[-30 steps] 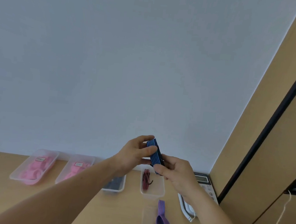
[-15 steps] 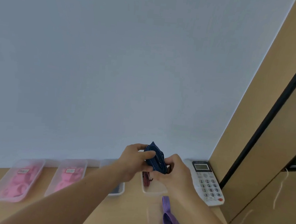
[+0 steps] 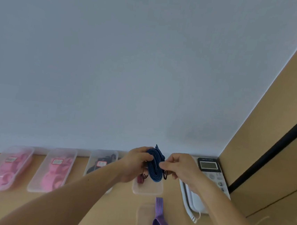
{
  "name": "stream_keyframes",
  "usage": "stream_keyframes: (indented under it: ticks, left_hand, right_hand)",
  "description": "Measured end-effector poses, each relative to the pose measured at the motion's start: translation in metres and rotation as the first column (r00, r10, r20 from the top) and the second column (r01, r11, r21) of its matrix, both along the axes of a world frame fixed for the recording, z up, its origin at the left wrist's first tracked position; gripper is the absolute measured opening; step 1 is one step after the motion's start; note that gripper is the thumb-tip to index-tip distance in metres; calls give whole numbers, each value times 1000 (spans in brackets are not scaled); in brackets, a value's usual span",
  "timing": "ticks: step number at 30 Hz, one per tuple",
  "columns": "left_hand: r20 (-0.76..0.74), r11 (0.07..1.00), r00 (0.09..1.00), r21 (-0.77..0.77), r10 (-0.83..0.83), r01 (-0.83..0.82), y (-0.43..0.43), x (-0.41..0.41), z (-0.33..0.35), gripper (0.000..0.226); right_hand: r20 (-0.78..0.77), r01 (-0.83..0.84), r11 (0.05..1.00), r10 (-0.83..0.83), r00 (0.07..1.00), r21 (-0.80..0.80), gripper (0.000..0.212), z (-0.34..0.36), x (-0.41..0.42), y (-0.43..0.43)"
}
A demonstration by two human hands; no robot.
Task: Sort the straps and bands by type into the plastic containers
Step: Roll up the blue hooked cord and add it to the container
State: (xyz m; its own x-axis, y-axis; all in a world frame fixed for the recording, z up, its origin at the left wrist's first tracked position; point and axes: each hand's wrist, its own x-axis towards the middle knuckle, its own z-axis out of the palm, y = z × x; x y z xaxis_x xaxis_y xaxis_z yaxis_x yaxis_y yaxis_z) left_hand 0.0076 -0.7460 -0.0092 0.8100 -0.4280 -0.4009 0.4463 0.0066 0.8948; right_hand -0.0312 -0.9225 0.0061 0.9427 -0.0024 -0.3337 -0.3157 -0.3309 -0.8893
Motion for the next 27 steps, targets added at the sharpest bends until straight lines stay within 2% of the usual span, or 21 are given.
stream_keyframes:
  ticks: [6,10,11,14,17,19,22,24,27]
  left_hand:
    - [-20,995,999,90,45,-43,-10,12,-11,33]
    - [-24,992,995,87,95,-93,-9,25,-21,34]
    - [-23,991,994,82,107,-105,-9,29,-24,36]
    - [-43,991,991,38,127,-126,-5,36,-32,37]
    - [-58,996,995,-16,87,-88,1,43,-34,37]
    - [-76,995,995,-63,71,-76,7,48,-35,37]
    - [-79,993,996,-107,38,-46,13,53,-34,38]
    - [-71,995,997,-101,2,-10,19,56,-38,38]
    - [-78,995,997,-104,-20,12,22,60,-45,39]
  right_hand:
    - [-49,-63,998,63,997,-12,16,-16,27,-4]
    - [35,-33,974,42,999,-226,29,-27,40,9]
    - [40,-22,971,33,999,-237,31,-27,41,11]
    - [-7,25,992,-26,1000,-128,32,-26,45,12]
    - [-68,34,995,-40,997,-89,26,-25,46,13]
    - [-71,103,993,-107,992,-60,17,-24,46,19]
    - [-49,191,982,-191,980,2,21,-22,45,29]
    - [-15,189,980,-190,982,-58,21,-23,45,39]
    - [46,125,962,-118,992,-244,20,-31,45,49]
